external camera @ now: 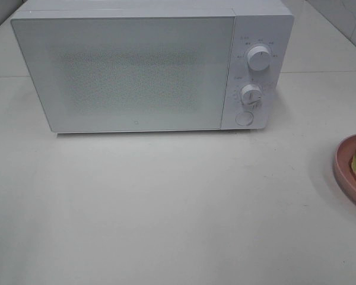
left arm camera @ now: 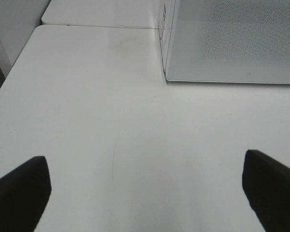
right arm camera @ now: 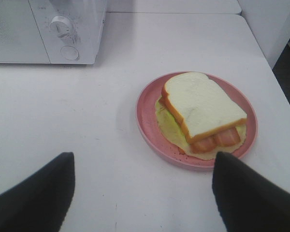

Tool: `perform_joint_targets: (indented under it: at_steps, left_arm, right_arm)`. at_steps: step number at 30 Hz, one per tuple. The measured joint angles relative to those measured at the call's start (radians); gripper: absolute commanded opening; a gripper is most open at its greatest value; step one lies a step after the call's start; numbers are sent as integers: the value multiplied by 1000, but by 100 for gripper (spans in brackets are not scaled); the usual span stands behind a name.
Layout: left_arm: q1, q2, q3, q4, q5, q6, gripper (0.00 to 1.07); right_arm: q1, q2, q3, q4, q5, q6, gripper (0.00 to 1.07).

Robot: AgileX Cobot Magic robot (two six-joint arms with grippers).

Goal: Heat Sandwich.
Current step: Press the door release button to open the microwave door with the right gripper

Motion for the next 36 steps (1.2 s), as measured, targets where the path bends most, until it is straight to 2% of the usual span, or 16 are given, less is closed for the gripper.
perform_joint_targets:
  at_steps: [18, 23, 36]
  left_arm:
    - [0, 0, 0, 0, 0, 0, 101]
    - [0, 0, 0, 0, 0, 0, 101]
    - [0, 0, 0, 0, 0, 0, 101]
  right_arm:
    - [0, 0, 0, 0, -2, 0, 76]
    - [0, 7, -28, 4, -18, 0, 76]
    - [0, 202, -56, 3, -122, 0, 76]
